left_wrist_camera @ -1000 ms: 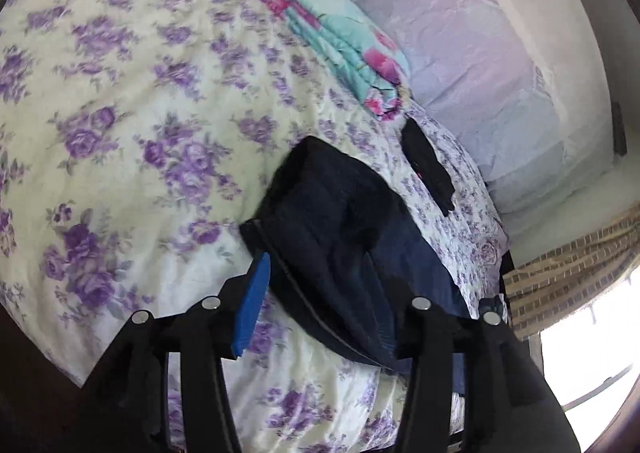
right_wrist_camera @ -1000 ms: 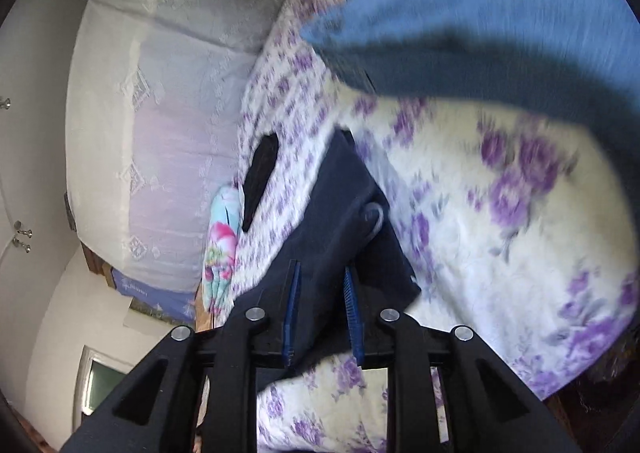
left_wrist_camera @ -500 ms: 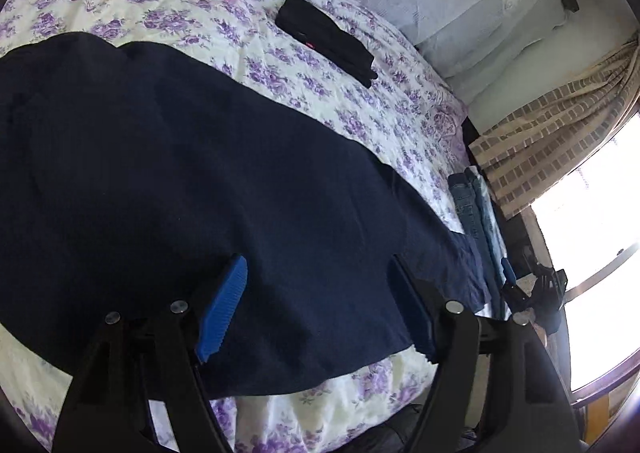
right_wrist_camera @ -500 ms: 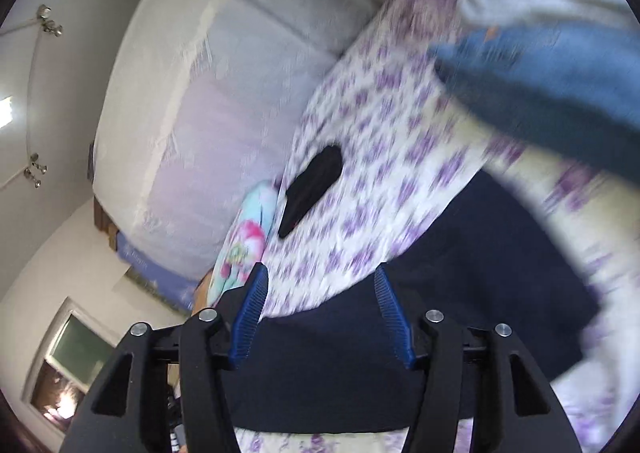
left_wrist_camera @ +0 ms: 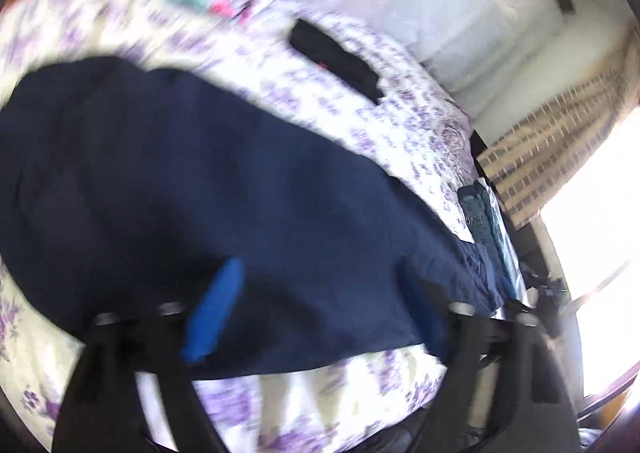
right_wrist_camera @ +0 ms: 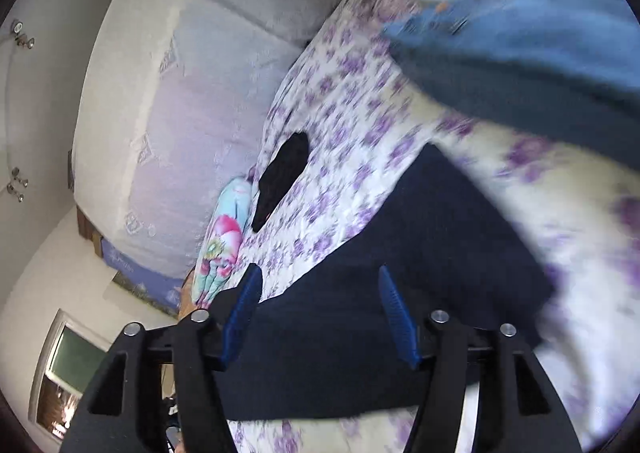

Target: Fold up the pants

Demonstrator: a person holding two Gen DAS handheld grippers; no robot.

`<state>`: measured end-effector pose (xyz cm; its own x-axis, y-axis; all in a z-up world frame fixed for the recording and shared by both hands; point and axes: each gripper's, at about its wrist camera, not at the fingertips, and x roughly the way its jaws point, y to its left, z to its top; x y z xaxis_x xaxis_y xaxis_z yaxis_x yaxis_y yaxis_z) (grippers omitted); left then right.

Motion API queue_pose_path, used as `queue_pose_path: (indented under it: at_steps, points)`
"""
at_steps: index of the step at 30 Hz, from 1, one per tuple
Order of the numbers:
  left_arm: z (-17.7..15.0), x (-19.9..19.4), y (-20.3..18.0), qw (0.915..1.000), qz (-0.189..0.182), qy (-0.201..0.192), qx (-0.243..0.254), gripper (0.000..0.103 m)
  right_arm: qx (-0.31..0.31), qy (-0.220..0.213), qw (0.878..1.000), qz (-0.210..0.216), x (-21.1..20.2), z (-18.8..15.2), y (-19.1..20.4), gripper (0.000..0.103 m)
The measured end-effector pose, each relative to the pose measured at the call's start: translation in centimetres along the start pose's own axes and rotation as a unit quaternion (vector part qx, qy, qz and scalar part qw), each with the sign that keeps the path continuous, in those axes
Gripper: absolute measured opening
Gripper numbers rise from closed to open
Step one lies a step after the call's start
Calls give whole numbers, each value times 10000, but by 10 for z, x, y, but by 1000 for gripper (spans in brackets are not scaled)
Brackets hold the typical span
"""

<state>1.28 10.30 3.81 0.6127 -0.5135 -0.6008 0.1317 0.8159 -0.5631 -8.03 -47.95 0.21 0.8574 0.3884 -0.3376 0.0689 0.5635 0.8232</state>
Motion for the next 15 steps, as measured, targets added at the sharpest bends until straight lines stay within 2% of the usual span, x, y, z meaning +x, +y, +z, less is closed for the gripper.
queue_pose_path:
  at_steps: [2,5,7,11,12,15]
  points:
    - [1,12,-30,9992,-134,30,386,87,199,-114,9996,-176,-27,-5,-15,65]
    - [0,41,-65,9973,-229,179,672,91,818,-101,9963,-263,-49,-24,-43,67]
    - [-5,66,-83,9964,-61,347,768,91,1262,-23,9919,-165,-46,-37,-61,67]
    - [-16,103,-106,9944,17,737,752,91,1628,61,9865,-150,-22,-46,-74,67]
    - [-18,110,-112,9936,121,769,823,91,1631,32,9864,-205,-17,-45,-74,67]
    - [-30,130,-125,9880,766,702,1147,91,1584,-152,9867,-320,-7,-40,-70,67]
